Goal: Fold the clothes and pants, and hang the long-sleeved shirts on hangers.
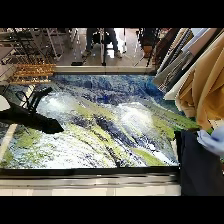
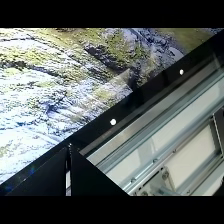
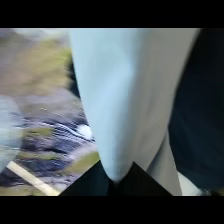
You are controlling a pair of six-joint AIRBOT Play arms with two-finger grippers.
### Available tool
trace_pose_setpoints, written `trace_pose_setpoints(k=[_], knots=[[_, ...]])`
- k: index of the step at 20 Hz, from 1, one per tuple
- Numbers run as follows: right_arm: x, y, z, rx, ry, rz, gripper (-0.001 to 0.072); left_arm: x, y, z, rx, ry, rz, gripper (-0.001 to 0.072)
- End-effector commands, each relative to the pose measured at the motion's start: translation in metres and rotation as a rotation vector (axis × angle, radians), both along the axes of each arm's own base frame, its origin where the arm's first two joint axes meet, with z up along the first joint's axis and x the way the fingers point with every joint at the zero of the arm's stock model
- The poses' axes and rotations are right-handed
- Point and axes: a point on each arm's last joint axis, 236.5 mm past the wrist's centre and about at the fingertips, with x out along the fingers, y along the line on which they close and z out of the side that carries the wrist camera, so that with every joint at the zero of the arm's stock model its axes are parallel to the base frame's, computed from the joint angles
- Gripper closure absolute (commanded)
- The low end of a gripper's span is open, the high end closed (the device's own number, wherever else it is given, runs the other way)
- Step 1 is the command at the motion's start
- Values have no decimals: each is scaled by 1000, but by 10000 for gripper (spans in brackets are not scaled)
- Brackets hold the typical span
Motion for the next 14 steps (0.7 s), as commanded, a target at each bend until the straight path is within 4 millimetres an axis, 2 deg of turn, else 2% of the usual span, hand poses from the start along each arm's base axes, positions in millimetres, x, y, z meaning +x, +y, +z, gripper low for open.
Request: trace_pose_setpoints(k=[1,4,6,8,10,11,13,14], knots=[[-87,25,-82,122,319,-125,692,7,1,2,2,-38,4,701],[-138,45,-131,202,548,-137,691,7,1,2,2,-39,3,701],[-160,45,-145,193,643,-142,691,7,1,2,2,-39,3,701],[-170,25,-146,103,678,-155,691,7,1,2,2,-39,4,701],[-142,-6,-138,-19,547,-122,691,11,1,3,0,-53,13,701],[-118,-21,-126,-78,439,-126,691,14,1,4,-1,-64,19,701],[-58,-44,-88,-175,169,-137,691,17,1,5,-2,-77,27,701],[-23,-52,-60,-213,5,-144,691,17,1,5,-2,-77,27,701]])
